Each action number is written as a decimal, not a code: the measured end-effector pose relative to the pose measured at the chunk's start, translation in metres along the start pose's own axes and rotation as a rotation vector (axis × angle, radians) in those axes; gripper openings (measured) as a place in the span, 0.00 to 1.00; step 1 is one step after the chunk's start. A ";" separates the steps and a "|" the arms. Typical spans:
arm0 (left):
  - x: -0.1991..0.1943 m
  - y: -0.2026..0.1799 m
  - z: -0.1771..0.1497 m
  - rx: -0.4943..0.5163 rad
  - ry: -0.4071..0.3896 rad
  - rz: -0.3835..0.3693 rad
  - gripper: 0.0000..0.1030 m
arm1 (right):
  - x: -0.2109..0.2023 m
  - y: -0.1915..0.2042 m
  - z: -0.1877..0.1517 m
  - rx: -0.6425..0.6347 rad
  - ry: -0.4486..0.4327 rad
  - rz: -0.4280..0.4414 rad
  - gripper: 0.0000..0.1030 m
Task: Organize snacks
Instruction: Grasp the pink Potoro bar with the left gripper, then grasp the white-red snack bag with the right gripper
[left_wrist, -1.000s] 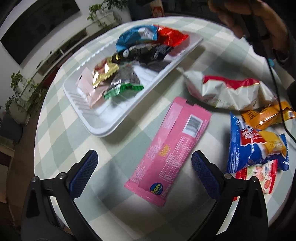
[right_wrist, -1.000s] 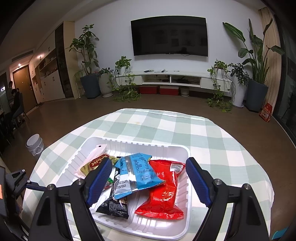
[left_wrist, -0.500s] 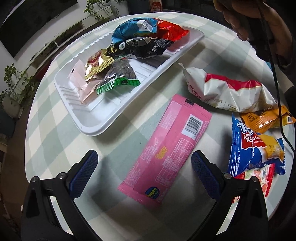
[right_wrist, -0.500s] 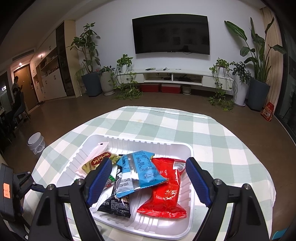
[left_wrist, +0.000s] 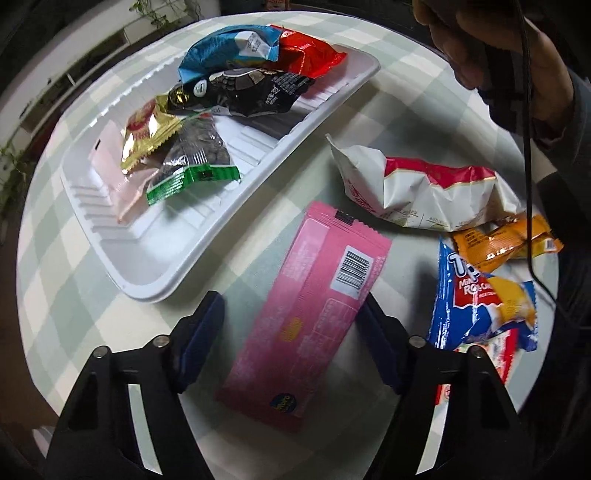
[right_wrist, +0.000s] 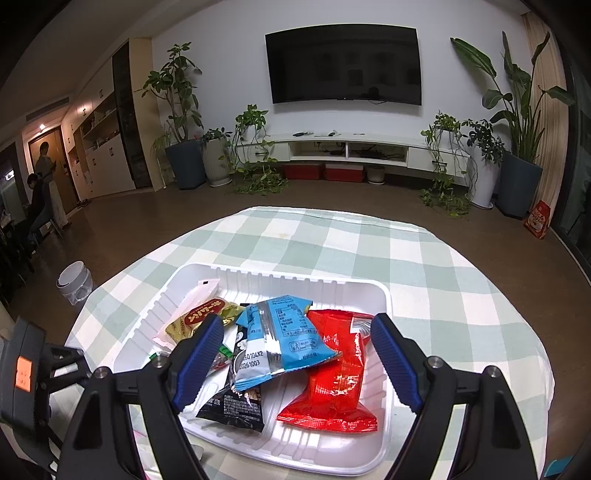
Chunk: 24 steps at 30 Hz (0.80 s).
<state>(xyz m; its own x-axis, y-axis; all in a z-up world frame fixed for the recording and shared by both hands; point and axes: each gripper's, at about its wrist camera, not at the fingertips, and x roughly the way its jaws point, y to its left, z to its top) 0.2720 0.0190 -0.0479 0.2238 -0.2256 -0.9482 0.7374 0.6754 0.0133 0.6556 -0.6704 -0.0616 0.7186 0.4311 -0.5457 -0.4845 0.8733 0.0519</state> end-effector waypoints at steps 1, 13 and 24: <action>0.000 0.001 0.001 -0.010 0.006 -0.001 0.69 | 0.000 0.001 0.000 -0.002 0.001 0.002 0.82; -0.011 0.001 -0.010 -0.153 -0.034 0.027 0.37 | -0.019 0.001 -0.002 0.022 0.024 0.064 0.82; -0.032 -0.019 -0.063 -0.340 -0.141 -0.002 0.16 | -0.086 -0.012 -0.036 0.148 -0.029 0.138 0.85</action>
<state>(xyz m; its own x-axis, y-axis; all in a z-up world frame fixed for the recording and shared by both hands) 0.2105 0.0574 -0.0379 0.3257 -0.3055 -0.8948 0.4892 0.8643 -0.1170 0.5818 -0.7264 -0.0459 0.6656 0.5533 -0.5008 -0.5022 0.8285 0.2479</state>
